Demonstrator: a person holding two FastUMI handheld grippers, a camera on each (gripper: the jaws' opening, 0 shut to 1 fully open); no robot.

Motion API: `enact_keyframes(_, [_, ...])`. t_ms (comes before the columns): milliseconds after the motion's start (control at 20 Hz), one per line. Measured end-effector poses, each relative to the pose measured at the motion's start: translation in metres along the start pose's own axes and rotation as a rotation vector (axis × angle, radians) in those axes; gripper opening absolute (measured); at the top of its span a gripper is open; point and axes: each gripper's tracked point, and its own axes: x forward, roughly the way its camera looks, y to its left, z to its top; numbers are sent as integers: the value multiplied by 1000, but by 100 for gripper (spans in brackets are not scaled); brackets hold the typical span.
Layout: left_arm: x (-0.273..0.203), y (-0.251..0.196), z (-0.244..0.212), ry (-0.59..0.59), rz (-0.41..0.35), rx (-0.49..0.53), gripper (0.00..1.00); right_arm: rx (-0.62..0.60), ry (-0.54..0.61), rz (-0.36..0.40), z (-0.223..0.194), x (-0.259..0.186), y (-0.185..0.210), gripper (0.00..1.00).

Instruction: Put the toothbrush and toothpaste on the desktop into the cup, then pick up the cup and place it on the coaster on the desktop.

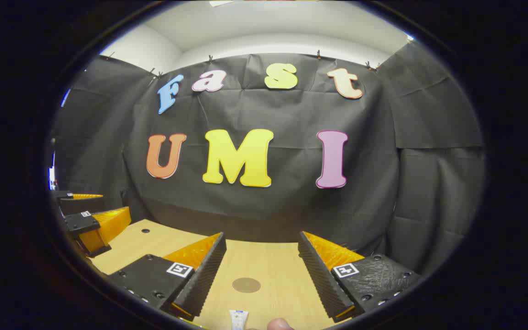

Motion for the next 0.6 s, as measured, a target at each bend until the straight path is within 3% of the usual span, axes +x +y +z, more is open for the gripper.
enact_keyframes(100, [2,0,0,6,6,-5,98,-3,0,5,1,2,0,97])
enact_keyframes(600, [7,-1,-1,6,2,8,98,-6,4,10,-1,4,0,95])
